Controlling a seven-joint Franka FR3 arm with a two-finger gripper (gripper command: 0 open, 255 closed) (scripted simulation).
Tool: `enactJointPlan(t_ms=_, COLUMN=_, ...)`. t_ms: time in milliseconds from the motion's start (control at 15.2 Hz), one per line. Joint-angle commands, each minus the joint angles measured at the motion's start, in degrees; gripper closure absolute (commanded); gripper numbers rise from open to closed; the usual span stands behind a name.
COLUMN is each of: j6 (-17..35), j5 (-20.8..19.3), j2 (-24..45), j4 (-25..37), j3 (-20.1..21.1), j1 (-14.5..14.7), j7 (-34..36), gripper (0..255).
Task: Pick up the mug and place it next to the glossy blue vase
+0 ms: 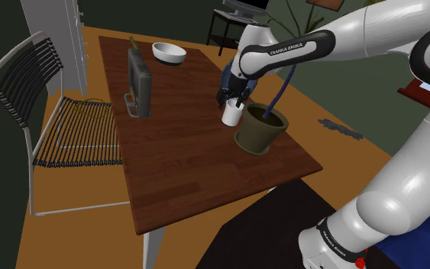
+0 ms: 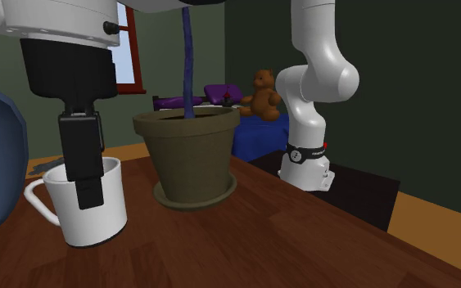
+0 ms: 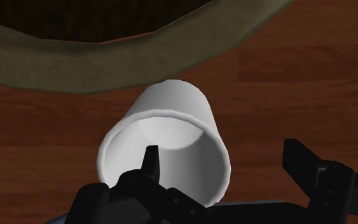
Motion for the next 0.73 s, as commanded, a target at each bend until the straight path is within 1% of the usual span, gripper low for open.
enactJointPlan(t_ms=0, j6=-2.5, j5=0.6, j2=-1.5, j4=1.0, j3=0.1, j1=-0.1, j7=-0.4, gripper=0)
enactJointPlan(t_ms=132, j6=-5.6, j5=1.2, j2=-3.2, j4=2.5, j3=0.3, j1=0.0, j7=-0.8, gripper=0)
enactJointPlan(t_ms=660, j6=-5.6, j5=1.2, j2=-3.2, j4=2.5, j3=0.3, j1=-0.1, j7=-0.8, gripper=0)
